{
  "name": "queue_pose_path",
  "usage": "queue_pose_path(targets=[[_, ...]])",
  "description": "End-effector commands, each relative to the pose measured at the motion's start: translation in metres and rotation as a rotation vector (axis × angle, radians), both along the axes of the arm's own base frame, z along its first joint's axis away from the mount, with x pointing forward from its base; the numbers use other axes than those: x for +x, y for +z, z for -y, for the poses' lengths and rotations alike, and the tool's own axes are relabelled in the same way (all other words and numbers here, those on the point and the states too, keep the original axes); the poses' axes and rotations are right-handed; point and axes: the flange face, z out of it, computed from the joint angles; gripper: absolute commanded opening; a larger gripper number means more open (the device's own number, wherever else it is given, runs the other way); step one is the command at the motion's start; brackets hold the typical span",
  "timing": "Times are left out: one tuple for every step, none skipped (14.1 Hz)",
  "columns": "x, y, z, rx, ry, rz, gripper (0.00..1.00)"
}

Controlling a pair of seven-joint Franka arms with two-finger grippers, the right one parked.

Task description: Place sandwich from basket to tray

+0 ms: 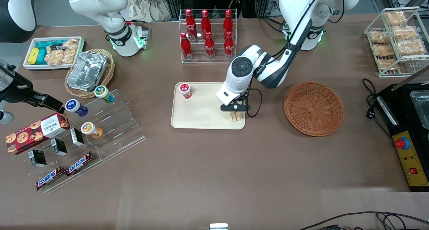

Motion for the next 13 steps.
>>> queue_pose_path(targets=[[-0.001, 0.003, 0.002, 0.021, 0.003, 0.039, 0.99], [0.004, 0.009, -0.003, 0.03, 0.019, 0.04, 0.99], [0.007, 0.019, -0.007, 0.054, 0.014, 0.035, 0.99], [0.012, 0.039, -0.01, 0.066, 0.016, 0.029, 0.99], [0.021, 0.059, -0.017, 0.076, 0.036, 0.021, 0.99], [0.028, 0.082, -0.025, 0.082, 0.052, 0.02, 0.99], [0.038, 0.105, -0.041, 0.085, 0.082, 0.025, 0.99], [0.045, 0.133, -0.058, 0.08, 0.107, 0.04, 0.99], [0.051, 0.155, -0.079, 0.085, 0.135, 0.044, 0.99], [0.059, 0.168, -0.102, 0.107, 0.161, 0.042, 0.99], [0.067, 0.184, -0.128, 0.14, 0.167, 0.065, 0.99], [0.076, 0.199, -0.156, 0.164, 0.172, 0.086, 0.99], [0.086, 0.21, -0.186, 0.167, 0.187, 0.089, 0.99]])
